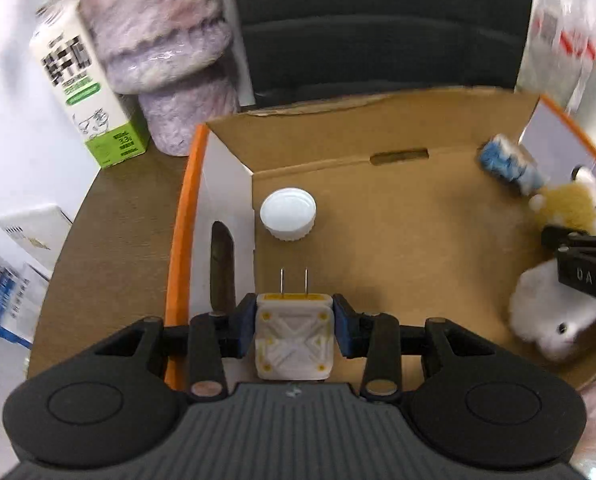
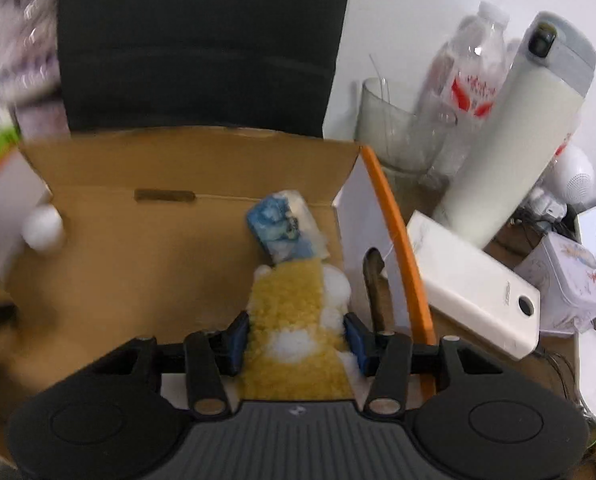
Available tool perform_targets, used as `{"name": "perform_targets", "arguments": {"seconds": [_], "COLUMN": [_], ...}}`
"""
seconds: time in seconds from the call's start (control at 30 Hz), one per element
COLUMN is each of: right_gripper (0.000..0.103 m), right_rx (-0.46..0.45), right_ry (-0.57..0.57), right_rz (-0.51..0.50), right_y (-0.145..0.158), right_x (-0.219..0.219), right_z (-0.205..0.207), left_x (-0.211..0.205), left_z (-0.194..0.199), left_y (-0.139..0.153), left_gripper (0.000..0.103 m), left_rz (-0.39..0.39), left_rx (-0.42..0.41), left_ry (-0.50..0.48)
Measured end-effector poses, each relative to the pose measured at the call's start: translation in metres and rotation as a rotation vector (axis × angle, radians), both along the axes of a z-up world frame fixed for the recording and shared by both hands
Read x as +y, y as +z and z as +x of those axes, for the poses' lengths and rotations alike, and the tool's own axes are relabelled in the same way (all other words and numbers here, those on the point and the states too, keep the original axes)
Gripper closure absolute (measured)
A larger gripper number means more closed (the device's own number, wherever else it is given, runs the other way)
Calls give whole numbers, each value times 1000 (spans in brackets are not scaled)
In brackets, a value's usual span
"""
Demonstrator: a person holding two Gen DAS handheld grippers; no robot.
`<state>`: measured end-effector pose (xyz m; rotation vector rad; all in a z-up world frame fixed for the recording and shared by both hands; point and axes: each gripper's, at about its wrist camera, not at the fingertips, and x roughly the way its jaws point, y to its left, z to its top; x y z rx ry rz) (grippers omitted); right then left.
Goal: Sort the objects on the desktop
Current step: 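Carry the adapter and plush toy into the box and release both, then withdraw both tools from the box back over the table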
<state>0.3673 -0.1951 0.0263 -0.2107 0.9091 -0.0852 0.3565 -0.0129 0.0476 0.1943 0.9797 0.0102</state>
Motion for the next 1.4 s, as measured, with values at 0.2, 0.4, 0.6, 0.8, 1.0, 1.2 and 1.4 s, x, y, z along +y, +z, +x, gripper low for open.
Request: {"name": "perform_targets", "arguments": {"seconds": [0.2, 0.4, 0.6, 0.8, 1.0, 1.2, 1.4], "right_gripper": [55, 45, 25, 23, 20, 15, 15], "right_rx": [46, 78, 44, -13, -133, -302, -326], "right_ry": [26, 12, 48, 84, 104, 139, 137], "right_rz": [-43, 73, 350, 382, 370, 410, 374], "right_y": [0, 25, 82, 108, 110, 74, 13], "right_x": [3, -14, -28, -21, -26, -40, -36], "right_z": [-14, -24, -42, -88, -163, -288, -386], "left_x": [-16, 6, 13, 19, 20, 29, 24], "left_z": [4, -11, -38, -75, -154, -274, -382], "left_y": [-10, 24, 85, 110, 121, 92, 22], "left_gripper": [46, 38, 14, 4, 0, 0, 0], "left_rz": [108, -43, -150, -215, -212, -276, -272], "left_rx": [26, 22, -26, -54, -228, -396, -494], "left_ry": [-36, -38, -16, 26, 27, 39, 37]}}
